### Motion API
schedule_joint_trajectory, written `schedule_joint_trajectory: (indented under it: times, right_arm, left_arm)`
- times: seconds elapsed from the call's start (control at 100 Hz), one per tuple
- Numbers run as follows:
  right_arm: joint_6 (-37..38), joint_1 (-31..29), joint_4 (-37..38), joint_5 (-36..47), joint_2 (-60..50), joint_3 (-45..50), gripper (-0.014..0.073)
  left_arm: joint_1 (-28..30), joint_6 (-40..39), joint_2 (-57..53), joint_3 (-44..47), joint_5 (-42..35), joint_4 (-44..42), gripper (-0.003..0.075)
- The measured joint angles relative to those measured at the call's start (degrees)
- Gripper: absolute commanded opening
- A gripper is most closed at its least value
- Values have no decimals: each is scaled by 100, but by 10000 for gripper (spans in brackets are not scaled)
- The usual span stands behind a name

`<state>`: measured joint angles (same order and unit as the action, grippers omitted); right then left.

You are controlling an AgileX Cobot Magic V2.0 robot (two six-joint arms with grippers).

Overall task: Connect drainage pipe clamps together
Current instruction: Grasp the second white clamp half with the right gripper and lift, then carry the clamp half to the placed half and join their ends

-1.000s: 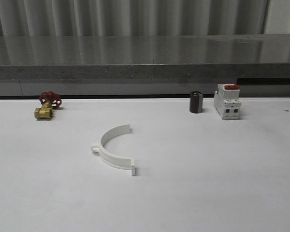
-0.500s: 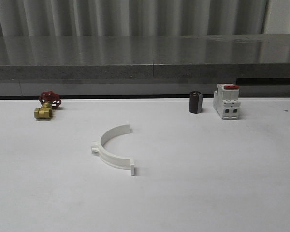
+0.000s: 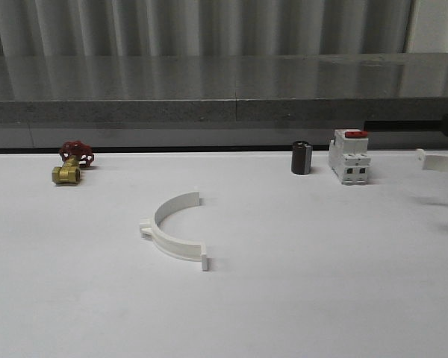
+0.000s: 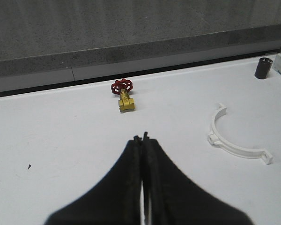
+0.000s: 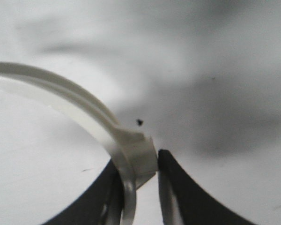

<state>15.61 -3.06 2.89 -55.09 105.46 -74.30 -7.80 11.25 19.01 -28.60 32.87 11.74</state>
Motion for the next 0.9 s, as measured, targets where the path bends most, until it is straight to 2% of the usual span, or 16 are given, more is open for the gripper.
schedule_joint_trajectory:
  times: [0.19,0.55,0.7,0.9]
  right_arm:
    - [848,912,0,-248,-150,0,183]
    - [2496,2623,0,-130,-159,0,183]
    - [2857,2990,0,-123,-65,-138,183]
    - [2928,3199,0,-515,633,-1062,183]
  left_arm:
    - [0,0,0,0,0,0,-20]
    - [0,0,0,0,0,0,-20]
    - [0,0,0,0,0,0,-20]
    - [0,0,0,0,0,0,-20]
